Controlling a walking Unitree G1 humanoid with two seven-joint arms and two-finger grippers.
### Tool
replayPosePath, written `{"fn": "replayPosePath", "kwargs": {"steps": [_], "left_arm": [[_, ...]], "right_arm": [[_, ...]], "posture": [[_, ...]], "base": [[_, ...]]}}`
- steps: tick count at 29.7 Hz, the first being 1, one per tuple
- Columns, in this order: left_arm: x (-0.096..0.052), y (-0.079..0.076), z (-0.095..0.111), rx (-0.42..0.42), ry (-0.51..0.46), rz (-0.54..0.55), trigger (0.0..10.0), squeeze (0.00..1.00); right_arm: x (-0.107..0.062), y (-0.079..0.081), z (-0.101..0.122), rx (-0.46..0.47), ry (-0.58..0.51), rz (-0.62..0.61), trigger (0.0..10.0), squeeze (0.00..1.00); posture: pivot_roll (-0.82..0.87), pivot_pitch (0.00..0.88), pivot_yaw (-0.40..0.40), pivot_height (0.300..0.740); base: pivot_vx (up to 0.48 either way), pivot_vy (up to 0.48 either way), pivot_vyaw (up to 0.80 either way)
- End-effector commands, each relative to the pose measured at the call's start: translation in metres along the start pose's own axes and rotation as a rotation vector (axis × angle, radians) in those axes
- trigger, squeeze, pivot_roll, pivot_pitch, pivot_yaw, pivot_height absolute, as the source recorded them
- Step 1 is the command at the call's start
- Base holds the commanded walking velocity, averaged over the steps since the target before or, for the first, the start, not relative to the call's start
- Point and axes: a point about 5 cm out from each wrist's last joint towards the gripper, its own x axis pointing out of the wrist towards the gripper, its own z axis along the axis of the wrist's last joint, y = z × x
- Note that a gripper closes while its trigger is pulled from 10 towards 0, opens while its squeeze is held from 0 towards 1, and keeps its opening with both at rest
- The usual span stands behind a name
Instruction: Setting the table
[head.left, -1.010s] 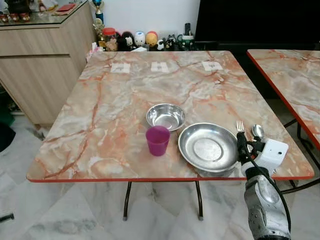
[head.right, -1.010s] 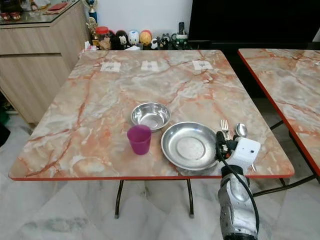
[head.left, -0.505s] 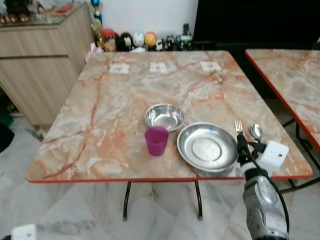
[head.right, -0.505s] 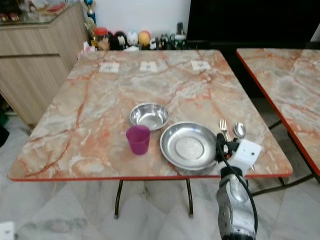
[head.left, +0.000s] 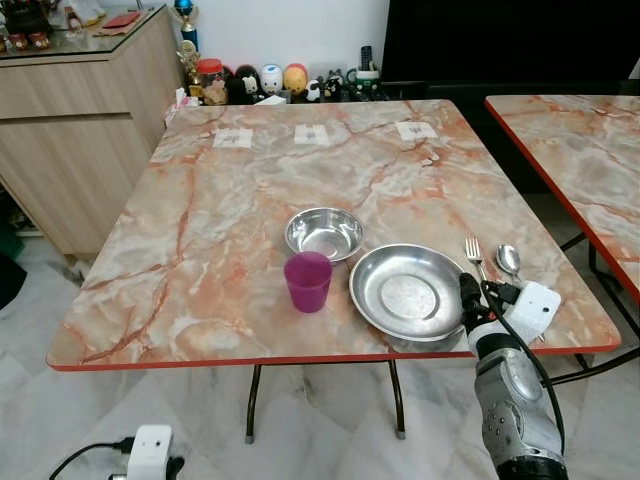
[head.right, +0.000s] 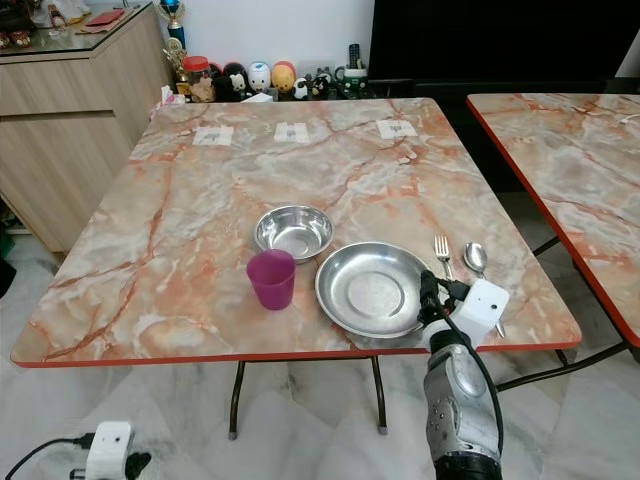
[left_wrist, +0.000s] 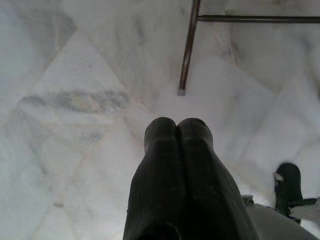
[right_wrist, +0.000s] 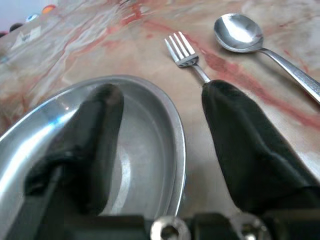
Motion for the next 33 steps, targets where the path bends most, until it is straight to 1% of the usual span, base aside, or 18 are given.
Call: {"fn": "replayPosePath", "kwargs": {"steps": [1, 2, 4, 8, 11, 14, 16, 21, 24, 25, 28, 33], "left_arm": [[-0.002, -0.001, -0.009, -0.03, 0.028, 0.01, 10.0, 0.0], [-0.003, -0.002, -0.013, -0.039, 0.035, 0.018, 10.0, 0.0], [-0.006, 0.0, -0.019, -0.058, 0.044, 0.035, 10.0, 0.0], [-0.01, 0.005, -0.027, -0.057, 0.065, 0.057, 10.0, 0.0], [-0.013, 0.009, -0.033, -0.062, 0.078, 0.075, 10.0, 0.0], [-0.013, 0.01, -0.033, -0.062, 0.078, 0.076, 10.0, 0.0], [-0.014, 0.01, -0.034, -0.058, 0.078, 0.079, 10.0, 0.0], [-0.013, 0.011, -0.032, -0.065, 0.068, 0.088, 10.0, 0.0], [-0.012, 0.01, -0.031, -0.06, 0.064, 0.086, 10.0, 0.0], [-0.012, 0.01, -0.03, -0.058, 0.063, 0.083, 10.0, 0.0], [-0.012, 0.01, -0.03, -0.057, 0.063, 0.083, 10.0, 0.0], [-0.013, 0.01, -0.032, -0.044, 0.072, 0.085, 10.0, 0.0]], "right_arm": [[0.001, -0.002, 0.003, 0.02, -0.017, -0.023, 10.0, 0.93], [0.001, -0.007, 0.002, 0.044, -0.009, -0.049, 10.0, 0.0], [0.0, -0.012, 0.002, 0.066, -0.004, -0.07, 10.0, 0.0], [-0.002, -0.016, 0.002, 0.096, 0.01, -0.083, 10.0, 0.0], [-0.005, -0.015, 0.0, 0.131, 0.047, -0.051, 10.0, 0.0], [-0.005, -0.014, 0.0, 0.131, 0.054, -0.043, 10.0, 0.0], [-0.004, -0.008, 0.004, 0.124, 0.06, 0.005, 10.0, 0.0], [-0.004, -0.004, 0.004, 0.118, 0.092, 0.052, 10.0, 0.0], [-0.004, -0.004, 0.003, 0.131, 0.106, 0.055, 10.0, 0.0], [-0.005, -0.004, 0.001, 0.121, 0.133, 0.051, 10.0, 0.0], [-0.007, -0.005, 0.001, 0.155, 0.132, 0.043, 10.0, 0.0], [-0.009, -0.009, 0.0, 0.16, 0.15, 0.025, 10.0, 0.0]], "posture": [[-0.02, 0.016, 0.018, 0.74], [-0.02, 0.014, 0.019, 0.74], [-0.02, 0.014, 0.019, 0.74], [-0.02, 0.008, 0.021, 0.74], [-0.02, 0.003, 0.021, 0.74], [-0.02, 0.0, 0.021, 0.74], [-0.02, 0.0, 0.021, 0.74], [-0.02, 0.0, 0.021, 0.74], [-0.02, 0.0, 0.021, 0.74], [-0.02, 0.0, 0.021, 0.74], [-0.02, 0.0, 0.021, 0.74], [-0.03, 0.0, 0.022, 0.74]], "base": [[0.0, 0.0, 0.0], [0.0, 0.0, 0.0], [0.0, 0.0, 0.0], [0.0, 0.0, 0.0], [0.0, 0.0, 0.0], [0.0, 0.0, 0.0], [0.0, 0.0, 0.0], [0.0, 0.0, 0.0], [0.0, 0.0, 0.0], [0.0, 0.0, 0.0], [0.0, 0.0, 0.0], [0.0, 0.0, 0.0]]}}
